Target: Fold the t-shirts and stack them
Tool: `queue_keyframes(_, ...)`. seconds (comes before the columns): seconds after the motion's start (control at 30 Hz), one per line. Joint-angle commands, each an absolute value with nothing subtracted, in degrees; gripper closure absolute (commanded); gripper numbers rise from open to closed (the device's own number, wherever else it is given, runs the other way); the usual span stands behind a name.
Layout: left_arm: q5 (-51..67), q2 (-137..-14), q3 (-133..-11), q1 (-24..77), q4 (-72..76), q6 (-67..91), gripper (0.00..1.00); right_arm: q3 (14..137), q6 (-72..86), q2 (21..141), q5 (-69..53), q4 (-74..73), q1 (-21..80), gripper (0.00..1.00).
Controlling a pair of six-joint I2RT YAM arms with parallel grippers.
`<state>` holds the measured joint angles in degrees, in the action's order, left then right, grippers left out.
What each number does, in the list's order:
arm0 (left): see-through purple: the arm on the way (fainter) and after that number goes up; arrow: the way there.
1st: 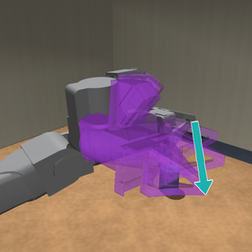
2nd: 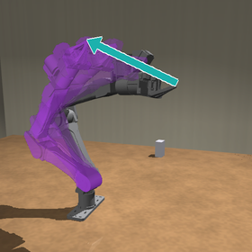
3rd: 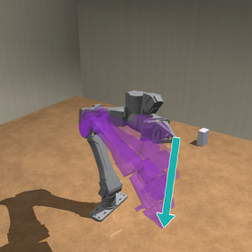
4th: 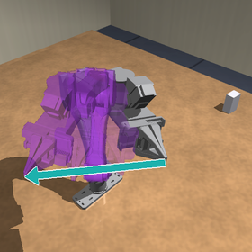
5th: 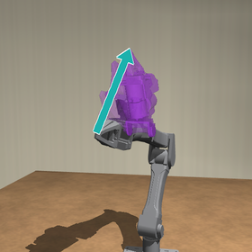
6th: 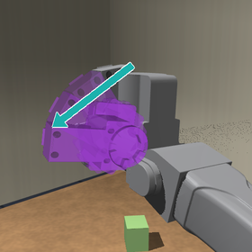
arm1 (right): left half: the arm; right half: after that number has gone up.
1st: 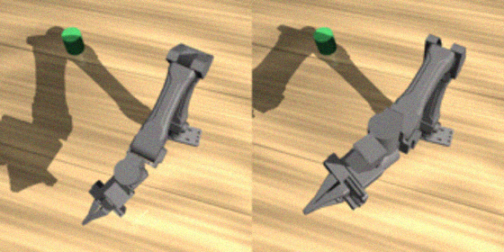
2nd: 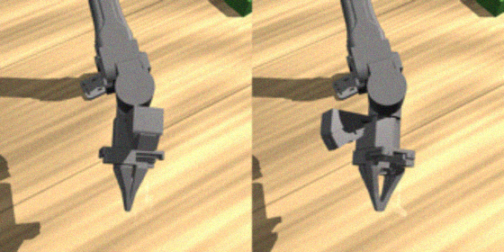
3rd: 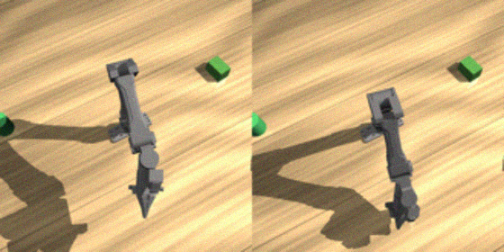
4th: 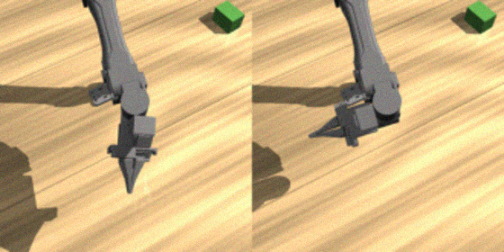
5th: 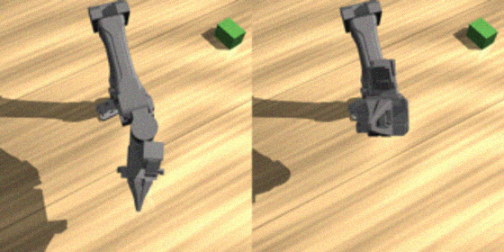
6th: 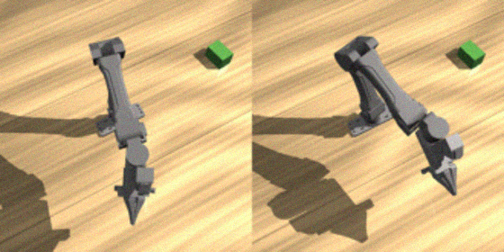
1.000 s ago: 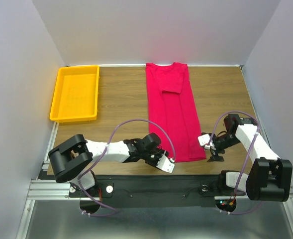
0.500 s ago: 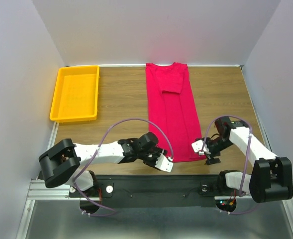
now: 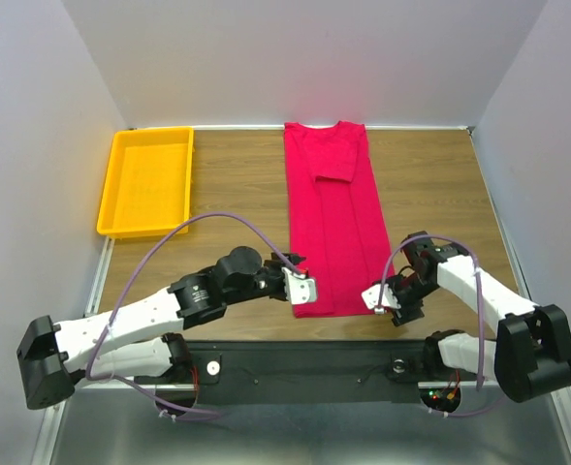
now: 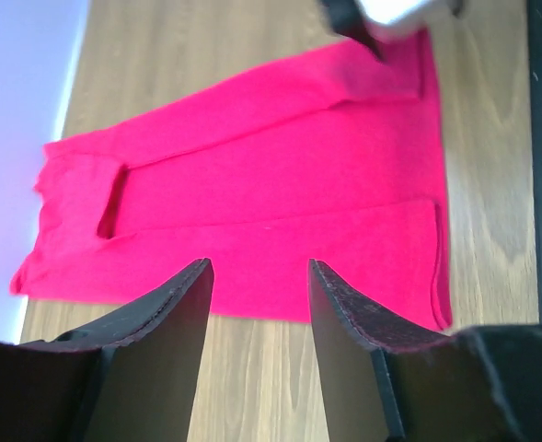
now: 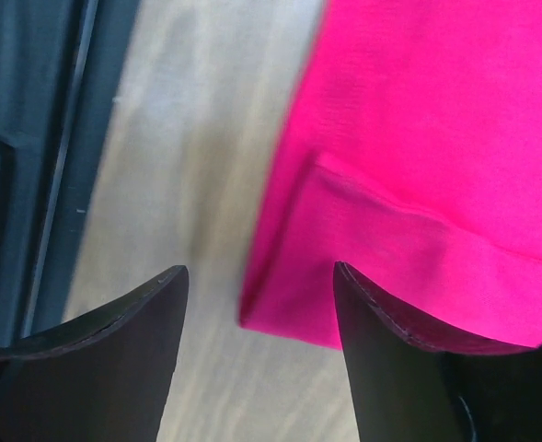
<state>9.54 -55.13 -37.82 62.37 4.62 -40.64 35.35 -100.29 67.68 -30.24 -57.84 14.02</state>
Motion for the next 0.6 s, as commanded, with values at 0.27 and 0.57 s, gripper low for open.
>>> queue_keyframes(0.27, 3.9, -44.3, -32.7, 62.0, 8.5, -28.7, 0.41, 32.1, -98.3, 65.7, -22.7, -55.0, 18.8, 0.43)
queue_keyframes(0.57, 2.9, -41.9, -32.2, 61.9, 8.9, -26.4, 0.40, 28.9, -91.9, 66.5, -18.4, -48.8, 24.5, 0.51)
